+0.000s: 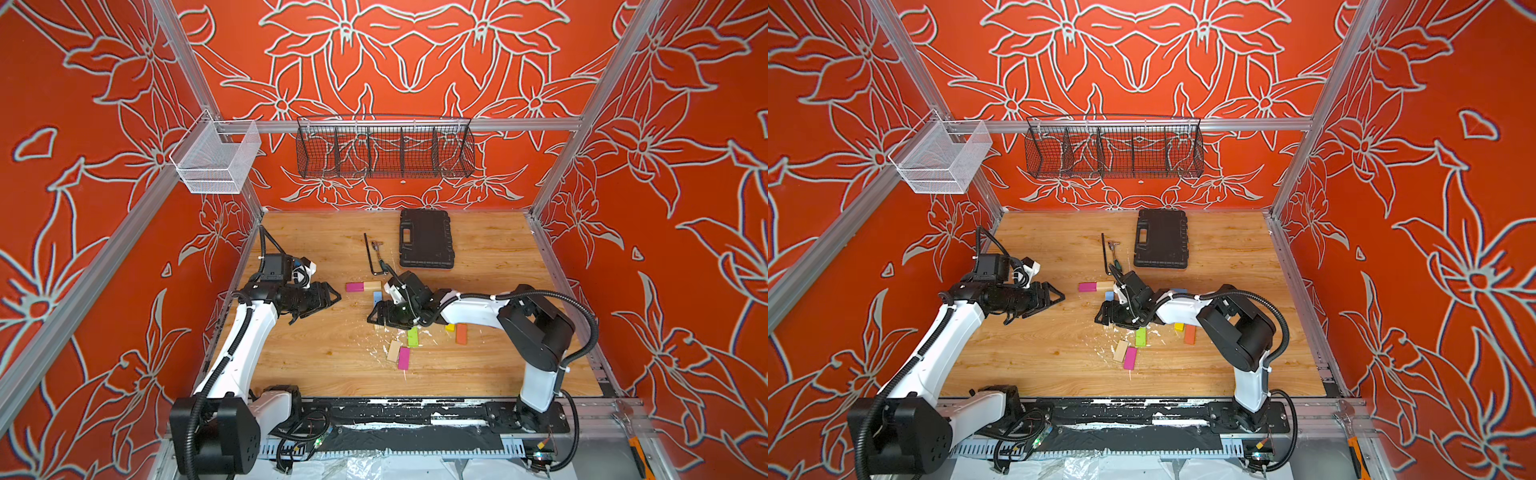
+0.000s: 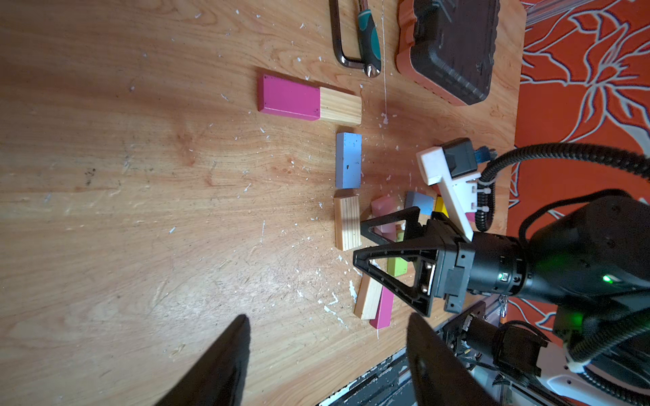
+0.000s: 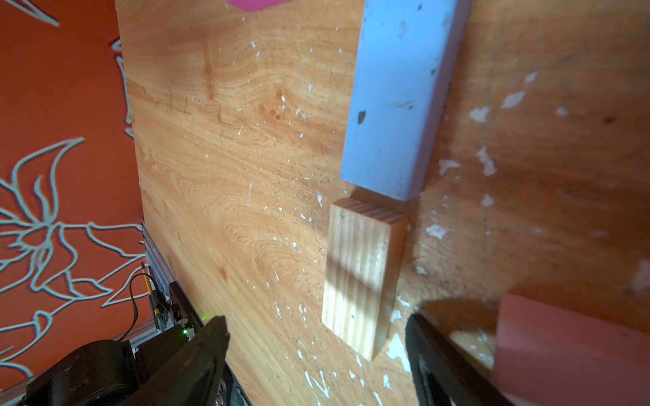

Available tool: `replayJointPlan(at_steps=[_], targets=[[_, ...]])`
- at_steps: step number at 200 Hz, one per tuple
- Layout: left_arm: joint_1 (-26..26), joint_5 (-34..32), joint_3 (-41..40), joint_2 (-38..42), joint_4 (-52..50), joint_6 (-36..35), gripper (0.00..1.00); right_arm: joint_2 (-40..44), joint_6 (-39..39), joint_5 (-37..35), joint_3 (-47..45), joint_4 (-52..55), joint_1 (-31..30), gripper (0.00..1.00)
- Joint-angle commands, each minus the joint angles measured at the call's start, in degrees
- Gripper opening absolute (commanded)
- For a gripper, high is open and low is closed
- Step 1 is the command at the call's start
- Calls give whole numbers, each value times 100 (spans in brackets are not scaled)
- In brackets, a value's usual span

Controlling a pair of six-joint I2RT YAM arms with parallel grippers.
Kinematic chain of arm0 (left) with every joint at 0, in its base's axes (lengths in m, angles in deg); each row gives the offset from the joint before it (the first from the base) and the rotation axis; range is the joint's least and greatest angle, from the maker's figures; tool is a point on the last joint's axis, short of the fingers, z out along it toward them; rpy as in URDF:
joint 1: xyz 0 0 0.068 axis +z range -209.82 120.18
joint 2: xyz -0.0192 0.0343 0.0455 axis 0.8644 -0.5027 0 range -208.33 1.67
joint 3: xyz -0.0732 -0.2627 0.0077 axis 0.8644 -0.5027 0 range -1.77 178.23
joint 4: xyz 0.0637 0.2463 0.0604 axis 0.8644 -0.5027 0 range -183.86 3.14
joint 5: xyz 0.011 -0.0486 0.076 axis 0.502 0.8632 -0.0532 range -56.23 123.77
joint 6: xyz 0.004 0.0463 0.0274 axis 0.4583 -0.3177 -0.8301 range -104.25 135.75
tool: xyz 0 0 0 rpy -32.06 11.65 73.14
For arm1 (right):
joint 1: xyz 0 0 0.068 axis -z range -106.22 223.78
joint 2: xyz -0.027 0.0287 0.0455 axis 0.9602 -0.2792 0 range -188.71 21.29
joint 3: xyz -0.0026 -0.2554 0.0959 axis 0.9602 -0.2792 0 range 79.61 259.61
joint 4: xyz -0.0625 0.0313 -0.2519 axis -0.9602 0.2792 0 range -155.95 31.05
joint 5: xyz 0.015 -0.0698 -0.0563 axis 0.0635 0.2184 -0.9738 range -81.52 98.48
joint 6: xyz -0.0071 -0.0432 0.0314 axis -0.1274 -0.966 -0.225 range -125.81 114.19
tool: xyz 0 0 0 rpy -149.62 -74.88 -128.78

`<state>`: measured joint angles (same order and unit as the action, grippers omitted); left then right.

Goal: Assemble the number 7 with building blocks
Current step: Assemble the building block at the center of the board.

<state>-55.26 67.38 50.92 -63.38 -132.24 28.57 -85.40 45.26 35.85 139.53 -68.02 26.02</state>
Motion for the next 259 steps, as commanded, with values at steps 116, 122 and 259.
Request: replayJointPlan(at_steps=[116,122,259], targets=[[34,67,-57,-51,-5,-92,68,7,189,119,-95,-110,-75,82],[30,67,-60,-50,-5,-89,68,11,191,119,-95,-118,-68,82],[30,58,-51,-51,-14,-93,68,52,191,11,-139,-86,-84,82]])
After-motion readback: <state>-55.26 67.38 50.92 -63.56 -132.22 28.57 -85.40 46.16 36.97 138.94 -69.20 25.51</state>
